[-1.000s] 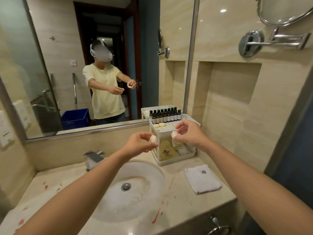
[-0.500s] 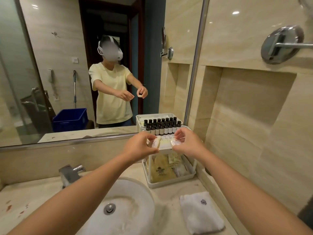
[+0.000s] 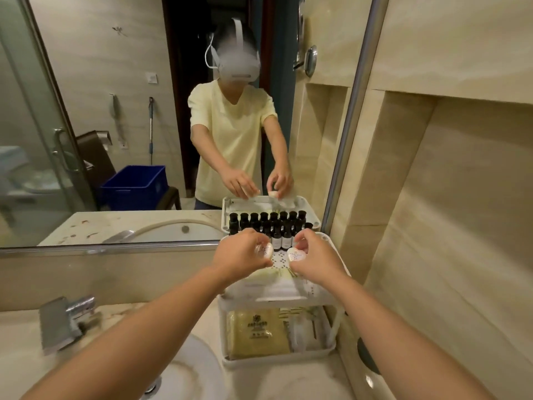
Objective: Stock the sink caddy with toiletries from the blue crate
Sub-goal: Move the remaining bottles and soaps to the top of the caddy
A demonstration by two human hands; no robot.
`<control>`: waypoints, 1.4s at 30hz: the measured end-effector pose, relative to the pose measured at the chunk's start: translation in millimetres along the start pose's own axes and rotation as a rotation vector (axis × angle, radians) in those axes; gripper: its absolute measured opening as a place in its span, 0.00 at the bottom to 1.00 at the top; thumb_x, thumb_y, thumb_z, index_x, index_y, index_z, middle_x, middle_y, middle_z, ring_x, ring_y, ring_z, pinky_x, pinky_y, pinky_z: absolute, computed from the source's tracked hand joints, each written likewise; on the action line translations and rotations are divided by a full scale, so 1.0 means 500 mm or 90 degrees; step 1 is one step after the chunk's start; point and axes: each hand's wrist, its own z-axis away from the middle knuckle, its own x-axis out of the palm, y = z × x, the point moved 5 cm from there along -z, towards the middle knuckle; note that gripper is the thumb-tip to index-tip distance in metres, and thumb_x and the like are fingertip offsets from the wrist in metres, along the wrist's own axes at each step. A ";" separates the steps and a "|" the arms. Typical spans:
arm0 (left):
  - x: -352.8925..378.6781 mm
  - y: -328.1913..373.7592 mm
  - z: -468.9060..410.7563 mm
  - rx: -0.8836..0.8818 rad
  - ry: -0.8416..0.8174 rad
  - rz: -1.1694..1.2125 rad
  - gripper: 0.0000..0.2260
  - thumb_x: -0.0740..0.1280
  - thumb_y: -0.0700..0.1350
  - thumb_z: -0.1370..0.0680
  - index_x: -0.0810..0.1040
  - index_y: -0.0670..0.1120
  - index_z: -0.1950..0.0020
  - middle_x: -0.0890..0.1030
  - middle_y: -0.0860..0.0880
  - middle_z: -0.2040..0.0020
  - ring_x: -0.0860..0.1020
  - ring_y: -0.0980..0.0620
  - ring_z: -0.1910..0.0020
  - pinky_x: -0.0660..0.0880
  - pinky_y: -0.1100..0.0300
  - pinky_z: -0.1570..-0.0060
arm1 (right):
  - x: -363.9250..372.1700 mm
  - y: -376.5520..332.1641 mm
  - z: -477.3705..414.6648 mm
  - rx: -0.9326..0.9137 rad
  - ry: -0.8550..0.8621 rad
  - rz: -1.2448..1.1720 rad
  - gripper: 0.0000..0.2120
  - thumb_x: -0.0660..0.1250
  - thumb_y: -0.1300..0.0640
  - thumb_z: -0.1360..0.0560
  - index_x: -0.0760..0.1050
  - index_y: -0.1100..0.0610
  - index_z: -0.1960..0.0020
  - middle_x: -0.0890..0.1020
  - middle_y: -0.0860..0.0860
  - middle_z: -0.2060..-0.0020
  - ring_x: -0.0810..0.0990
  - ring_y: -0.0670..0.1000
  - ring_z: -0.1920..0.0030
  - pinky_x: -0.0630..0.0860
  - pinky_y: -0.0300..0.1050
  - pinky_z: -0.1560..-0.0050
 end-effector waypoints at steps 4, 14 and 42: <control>0.047 -0.007 -0.048 -0.006 -0.024 -0.021 0.20 0.74 0.58 0.29 0.74 0.54 0.41 0.78 0.56 0.46 0.78 0.55 0.53 0.78 0.56 0.55 | 0.037 0.042 -0.055 -0.005 -0.028 0.031 0.20 0.73 0.56 0.33 0.70 0.45 0.45 0.77 0.41 0.49 0.78 0.45 0.49 0.79 0.48 0.51; 0.126 -0.016 -0.103 0.050 -0.029 -0.116 0.14 0.66 0.62 0.26 0.76 0.55 0.49 0.80 0.56 0.55 0.75 0.54 0.53 0.75 0.58 0.61 | 0.090 0.082 -0.116 -0.023 -0.103 0.086 0.17 0.72 0.57 0.33 0.70 0.46 0.49 0.79 0.43 0.51 0.79 0.48 0.52 0.79 0.51 0.53; -0.005 -0.093 0.030 -0.057 0.078 -0.097 0.19 0.71 0.58 0.26 0.75 0.55 0.37 0.79 0.55 0.44 0.77 0.55 0.46 0.77 0.56 0.53 | 0.102 -0.098 -0.062 -0.184 -0.052 0.219 0.24 0.66 0.50 0.26 0.71 0.50 0.31 0.75 0.47 0.37 0.71 0.51 0.35 0.74 0.47 0.49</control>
